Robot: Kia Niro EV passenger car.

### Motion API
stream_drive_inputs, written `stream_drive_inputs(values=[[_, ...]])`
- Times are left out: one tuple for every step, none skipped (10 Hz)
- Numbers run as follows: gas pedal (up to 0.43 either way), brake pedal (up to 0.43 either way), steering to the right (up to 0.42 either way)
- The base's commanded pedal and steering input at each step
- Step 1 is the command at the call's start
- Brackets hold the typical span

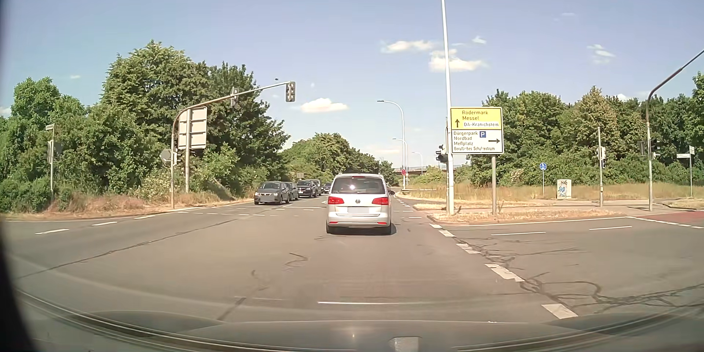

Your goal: Follow the waypoints while adhering to traffic rules and regulations

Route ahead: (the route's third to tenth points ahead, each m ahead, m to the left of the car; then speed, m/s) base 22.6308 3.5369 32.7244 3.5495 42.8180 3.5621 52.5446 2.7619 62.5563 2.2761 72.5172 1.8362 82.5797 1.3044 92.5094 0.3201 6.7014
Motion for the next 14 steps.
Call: stream_drive_inputs(values=[[0.260, 0.030, 0.000], [0.268, 0.030, 0.001], [0.268, 0.030, 0.000], [0.280, 0.030, 0.000], [0.287, 0.030, 0.001], [0.299, 0.030, 0.001], [0.299, 0.030, 0.001], [0.311, 0.030, 0.001], [0.311, 0.030, 0.001], [0.311, 0.030, 0.001], [0.319, 0.030, 0.001], [0.319, 0.030, 0.001], [0.319, 0.030, 0.000], [0.319, 0.030, 0.001]])
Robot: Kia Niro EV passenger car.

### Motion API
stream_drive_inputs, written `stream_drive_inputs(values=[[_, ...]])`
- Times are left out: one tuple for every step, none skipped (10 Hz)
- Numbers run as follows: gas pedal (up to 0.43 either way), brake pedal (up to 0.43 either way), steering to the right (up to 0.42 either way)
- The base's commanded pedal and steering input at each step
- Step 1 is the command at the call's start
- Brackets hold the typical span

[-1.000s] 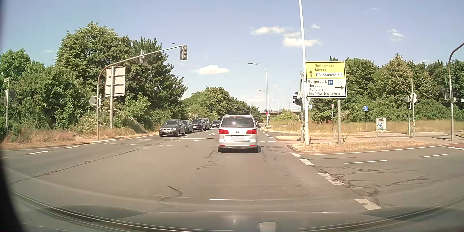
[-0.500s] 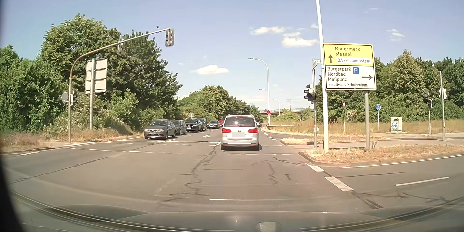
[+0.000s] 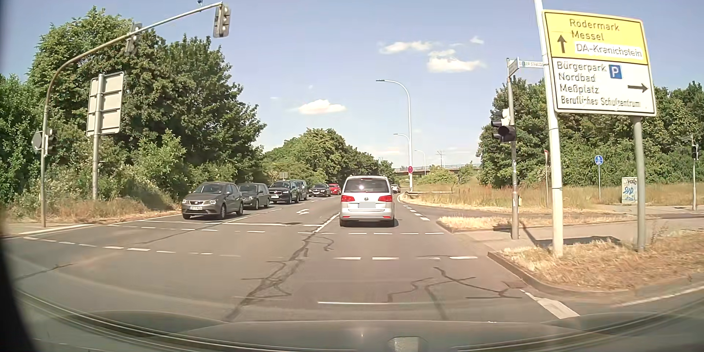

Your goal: Follow the waypoints while adhering to traffic rules and regulations

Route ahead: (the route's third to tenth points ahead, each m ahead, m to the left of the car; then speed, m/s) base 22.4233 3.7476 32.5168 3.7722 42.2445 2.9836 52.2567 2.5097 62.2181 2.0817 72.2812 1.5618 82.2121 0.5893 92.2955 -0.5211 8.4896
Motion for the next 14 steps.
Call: stream_drive_inputs(values=[[0.331, 0.030, 0.001], [0.339, 0.030, 0.001], [0.339, 0.030, 0.001], [0.339, 0.030, 0.001], [0.339, 0.030, 0.001], [0.339, 0.030, 0.001], [0.339, 0.030, 0.001], [0.339, 0.030, 0.001], [0.339, 0.030, 0.001], [0.339, 0.030, 0.001], [0.339, 0.030, 0.001], [0.331, 0.030, 0.001], [0.331, 0.030, 0.002], [0.331, 0.030, 0.003]])
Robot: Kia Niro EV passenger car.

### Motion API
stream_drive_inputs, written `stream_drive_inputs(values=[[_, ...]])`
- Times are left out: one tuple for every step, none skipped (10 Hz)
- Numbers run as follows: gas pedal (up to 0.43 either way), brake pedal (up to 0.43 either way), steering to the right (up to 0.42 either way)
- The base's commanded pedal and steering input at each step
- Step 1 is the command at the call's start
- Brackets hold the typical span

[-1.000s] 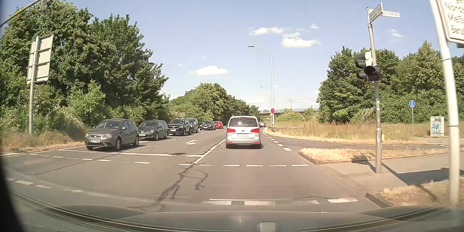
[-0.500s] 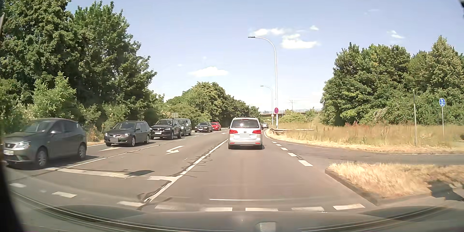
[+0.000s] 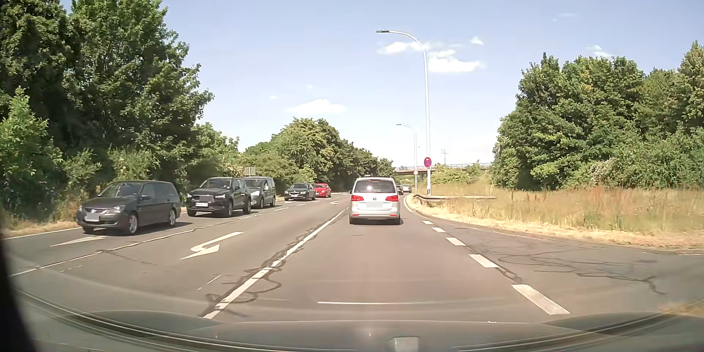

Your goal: Follow the waypoints while adhering to traffic rules and regulations

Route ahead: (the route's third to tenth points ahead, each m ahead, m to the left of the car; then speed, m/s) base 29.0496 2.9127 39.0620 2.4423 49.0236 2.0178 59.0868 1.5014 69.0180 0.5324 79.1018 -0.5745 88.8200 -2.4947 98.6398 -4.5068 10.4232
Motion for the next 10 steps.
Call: stream_drive_inputs(values=[[0.331, 0.030, 0.004], [0.331, 0.030, 0.004], [0.331, 0.030, 0.005], [0.319, 0.030, 0.005], [0.311, 0.030, 0.006], [0.299, 0.030, 0.007], [0.287, 0.030, 0.008], [0.280, 0.030, 0.008], [0.268, 0.030, 0.008], [0.260, 0.030, 0.008]])
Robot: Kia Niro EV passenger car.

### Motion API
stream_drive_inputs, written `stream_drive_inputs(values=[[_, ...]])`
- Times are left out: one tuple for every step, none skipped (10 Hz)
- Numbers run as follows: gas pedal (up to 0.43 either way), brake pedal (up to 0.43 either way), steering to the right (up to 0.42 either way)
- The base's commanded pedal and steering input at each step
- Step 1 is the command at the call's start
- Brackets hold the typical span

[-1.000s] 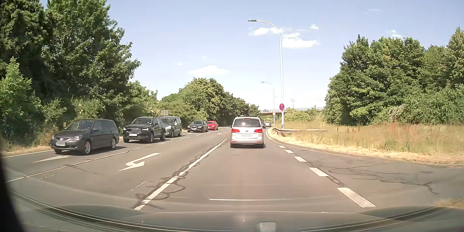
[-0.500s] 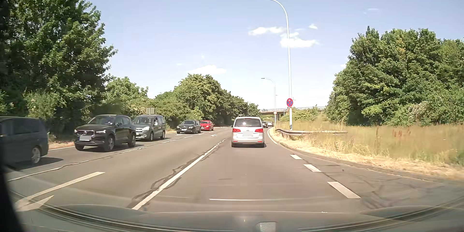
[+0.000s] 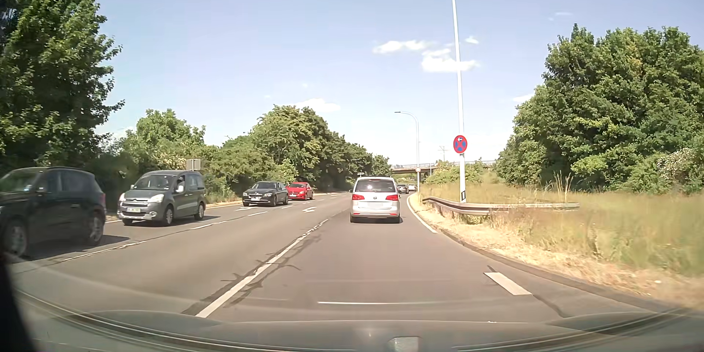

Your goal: Follow the waypoints while adhering to traffic rules and regulations

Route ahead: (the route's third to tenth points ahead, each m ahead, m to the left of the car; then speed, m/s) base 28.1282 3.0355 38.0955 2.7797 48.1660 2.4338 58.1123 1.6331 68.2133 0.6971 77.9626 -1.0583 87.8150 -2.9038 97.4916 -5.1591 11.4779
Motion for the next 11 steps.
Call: stream_drive_inputs(values=[[0.248, 0.030, 0.008], [0.248, 0.030, 0.008], [0.240, 0.030, 0.008], [0.220, 0.030, 0.008], [0.197, 0.030, 0.008], [0.177, 0.030, 0.008], [0.169, 0.030, 0.008], [0.157, 0.030, 0.009], [0.138, 0.030, 0.009], [0.138, 0.030, 0.009], [0.138, 0.030, 0.009]])
